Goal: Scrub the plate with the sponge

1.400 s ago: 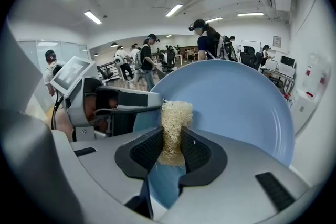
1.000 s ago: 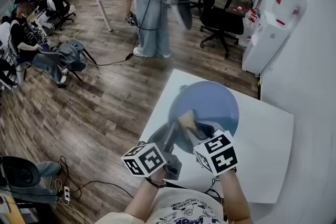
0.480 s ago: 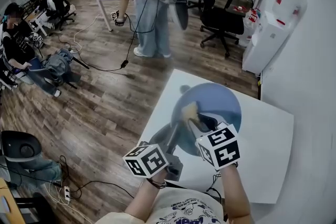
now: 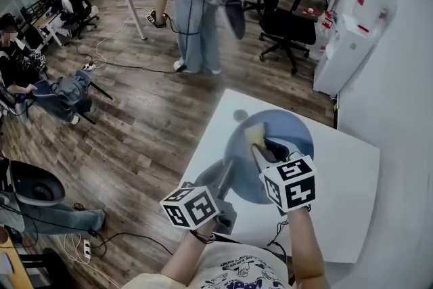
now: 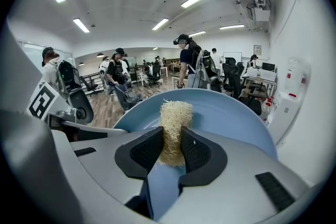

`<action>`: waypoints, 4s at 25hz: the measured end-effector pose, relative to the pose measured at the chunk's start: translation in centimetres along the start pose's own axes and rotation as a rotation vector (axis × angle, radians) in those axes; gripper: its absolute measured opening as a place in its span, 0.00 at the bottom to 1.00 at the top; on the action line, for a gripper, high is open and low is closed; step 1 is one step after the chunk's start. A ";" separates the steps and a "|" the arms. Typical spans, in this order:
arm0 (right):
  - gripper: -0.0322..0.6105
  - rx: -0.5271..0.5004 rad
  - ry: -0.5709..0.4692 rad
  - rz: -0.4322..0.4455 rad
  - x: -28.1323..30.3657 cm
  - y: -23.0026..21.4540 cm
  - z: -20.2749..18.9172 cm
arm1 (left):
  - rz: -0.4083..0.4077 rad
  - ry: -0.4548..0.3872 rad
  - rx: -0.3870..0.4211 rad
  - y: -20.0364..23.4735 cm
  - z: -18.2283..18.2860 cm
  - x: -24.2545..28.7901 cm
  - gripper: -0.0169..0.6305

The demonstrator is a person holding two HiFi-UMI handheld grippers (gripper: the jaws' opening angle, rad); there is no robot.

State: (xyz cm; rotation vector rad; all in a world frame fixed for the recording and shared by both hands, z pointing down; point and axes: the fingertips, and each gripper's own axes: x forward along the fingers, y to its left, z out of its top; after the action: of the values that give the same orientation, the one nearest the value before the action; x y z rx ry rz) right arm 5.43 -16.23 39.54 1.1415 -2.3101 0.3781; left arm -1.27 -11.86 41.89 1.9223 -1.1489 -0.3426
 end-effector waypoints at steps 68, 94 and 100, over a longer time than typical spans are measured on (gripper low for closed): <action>0.21 0.046 0.164 -0.062 -0.4 -0.2 -8.9 | 0.097 -0.130 -0.118 4.9 4.0 -3.0 0.13; 0.21 0.023 0.153 0.113 -0.1 6.9 -8.5 | 0.083 -0.125 -0.133 4.8 3.4 -3.3 0.13; 0.21 -0.003 0.142 0.145 0.4 7.4 -7.6 | 0.082 -0.125 -0.132 4.4 3.3 -2.5 0.13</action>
State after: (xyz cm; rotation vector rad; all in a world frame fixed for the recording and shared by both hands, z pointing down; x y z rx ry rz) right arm 1.84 -8.54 45.90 0.9174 -2.2725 0.4929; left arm -7.25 -12.52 42.87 1.7535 -1.2512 -0.4876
